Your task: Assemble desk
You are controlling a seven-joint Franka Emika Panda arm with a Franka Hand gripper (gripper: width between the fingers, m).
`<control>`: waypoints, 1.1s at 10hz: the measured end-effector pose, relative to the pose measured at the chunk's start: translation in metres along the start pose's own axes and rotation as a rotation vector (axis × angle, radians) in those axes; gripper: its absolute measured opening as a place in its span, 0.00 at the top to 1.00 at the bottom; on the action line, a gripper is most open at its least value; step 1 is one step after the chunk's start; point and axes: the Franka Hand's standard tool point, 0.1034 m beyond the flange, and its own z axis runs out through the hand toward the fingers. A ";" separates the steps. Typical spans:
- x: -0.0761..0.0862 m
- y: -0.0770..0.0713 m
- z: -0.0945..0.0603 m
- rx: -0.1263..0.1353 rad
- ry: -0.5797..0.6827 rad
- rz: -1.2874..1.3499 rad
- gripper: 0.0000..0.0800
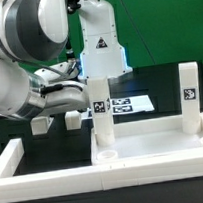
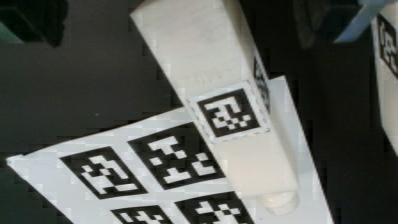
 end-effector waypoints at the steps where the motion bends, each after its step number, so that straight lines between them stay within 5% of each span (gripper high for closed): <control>1: 0.000 0.000 0.000 0.000 0.000 0.000 0.19; 9: 0.001 -0.001 0.019 -0.033 -0.024 0.023 0.19; 11: 0.001 -0.001 0.019 -0.033 -0.024 0.023 0.54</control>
Offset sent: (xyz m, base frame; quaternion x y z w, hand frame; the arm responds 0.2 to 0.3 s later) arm -0.0134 0.0117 -0.0137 -0.0159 -0.0098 0.0120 0.9998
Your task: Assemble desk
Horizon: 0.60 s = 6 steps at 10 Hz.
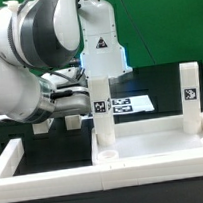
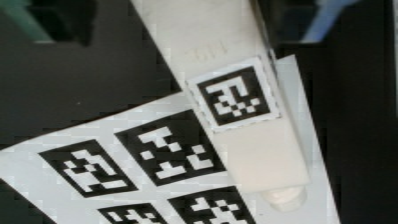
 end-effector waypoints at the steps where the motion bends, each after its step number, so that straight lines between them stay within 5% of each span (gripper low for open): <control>1: 0.000 0.000 0.000 0.000 0.000 0.000 0.54; 2: 0.000 0.000 0.000 0.000 0.000 0.000 0.64; 6: 0.000 0.000 0.000 0.000 0.000 0.000 0.64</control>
Offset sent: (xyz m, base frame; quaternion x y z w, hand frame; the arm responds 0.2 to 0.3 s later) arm 0.0000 0.0000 0.0000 0.0000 0.0000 0.0000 1.0000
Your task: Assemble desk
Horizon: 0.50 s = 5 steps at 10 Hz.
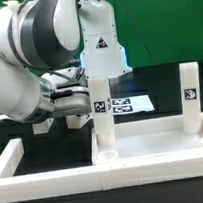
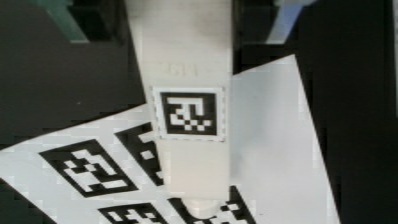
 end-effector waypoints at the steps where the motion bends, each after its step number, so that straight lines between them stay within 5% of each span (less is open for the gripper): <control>1: 0.000 0.000 0.000 0.000 0.000 0.000 0.64; 4: -0.005 0.000 -0.004 0.005 -0.008 -0.004 0.64; 5: -0.015 -0.002 -0.018 0.015 0.000 -0.008 0.64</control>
Offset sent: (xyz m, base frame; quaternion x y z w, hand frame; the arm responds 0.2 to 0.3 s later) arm 0.0000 0.0000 0.0000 0.0000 0.0000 0.0000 1.0000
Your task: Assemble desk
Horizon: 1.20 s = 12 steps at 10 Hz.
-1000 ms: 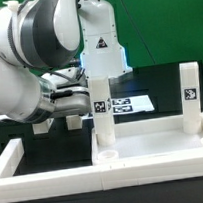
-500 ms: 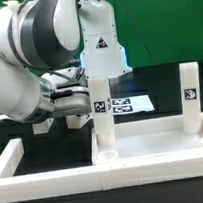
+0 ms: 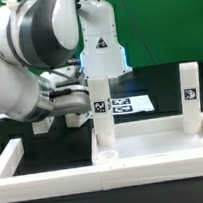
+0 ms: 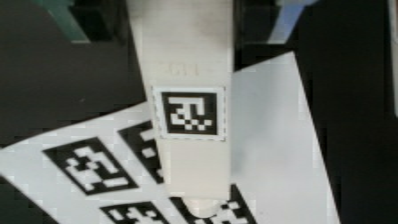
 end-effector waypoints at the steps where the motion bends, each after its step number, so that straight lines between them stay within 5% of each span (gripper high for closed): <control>1: -0.013 -0.004 -0.012 0.011 0.005 -0.009 0.64; 6: -0.081 -0.042 -0.068 0.043 0.086 -0.042 0.64; 8: -0.110 -0.089 -0.088 0.070 0.232 -0.002 0.64; 12: -0.107 -0.111 -0.096 0.060 0.521 0.017 0.64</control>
Offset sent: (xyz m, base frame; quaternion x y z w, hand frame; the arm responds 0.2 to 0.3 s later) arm -0.0141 0.0038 0.0876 0.0252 0.0433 0.0146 0.9986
